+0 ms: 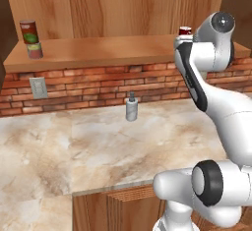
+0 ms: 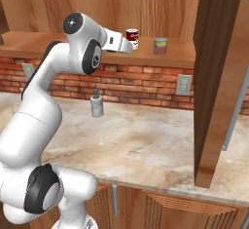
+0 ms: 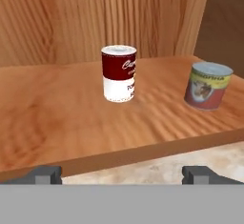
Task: Stack two cans on top of the other two cans in the cabinet.
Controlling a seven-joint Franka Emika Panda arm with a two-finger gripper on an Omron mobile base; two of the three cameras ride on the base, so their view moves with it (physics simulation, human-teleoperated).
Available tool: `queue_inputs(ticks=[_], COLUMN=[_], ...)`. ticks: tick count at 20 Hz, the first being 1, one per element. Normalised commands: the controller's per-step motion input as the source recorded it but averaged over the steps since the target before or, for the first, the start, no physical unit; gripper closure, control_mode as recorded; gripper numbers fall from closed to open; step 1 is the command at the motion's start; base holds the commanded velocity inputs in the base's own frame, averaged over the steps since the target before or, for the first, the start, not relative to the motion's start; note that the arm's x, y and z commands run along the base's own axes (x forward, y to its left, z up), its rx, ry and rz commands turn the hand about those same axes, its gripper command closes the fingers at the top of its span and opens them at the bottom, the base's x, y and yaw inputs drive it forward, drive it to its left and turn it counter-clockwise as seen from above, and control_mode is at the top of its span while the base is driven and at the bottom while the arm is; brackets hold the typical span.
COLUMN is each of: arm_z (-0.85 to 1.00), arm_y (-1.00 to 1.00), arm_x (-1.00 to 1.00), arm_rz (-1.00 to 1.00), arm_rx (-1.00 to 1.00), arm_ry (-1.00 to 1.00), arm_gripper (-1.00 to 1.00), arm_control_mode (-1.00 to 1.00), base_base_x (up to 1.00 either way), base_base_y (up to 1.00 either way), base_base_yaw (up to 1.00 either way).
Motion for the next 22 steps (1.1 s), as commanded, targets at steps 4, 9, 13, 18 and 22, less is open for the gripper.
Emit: queue_inputs(ticks=[4,9,13,18,22], arm_z=[0.0,0.0,0.0,-0.02,-0.01], arm_y=[-0.11,-0.06,-0.03,-0.09,-0.08], arm_x=[0.36,0.37,0.34,0.25,0.22], arm_rz=[0.0,0.0,0.0,0.0,0.0], arm_rx=[-0.04,0.0,0.0,0.0,0.0], arm_ry=[0.03,0.0,0.0,0.01,0.0], arm_gripper=[-1.0,-1.0,-1.0,-1.0,-1.0], arm_control_mode=[-1.0,-1.0,-1.0,-1.0,-1.0], base_base_x=[0.0,0.0,0.0,0.0,0.0], base_base_y=[0.0,0.0,0.0,0.0,0.0], base_base_yaw=[0.0,0.0,0.0,0.0,0.0])
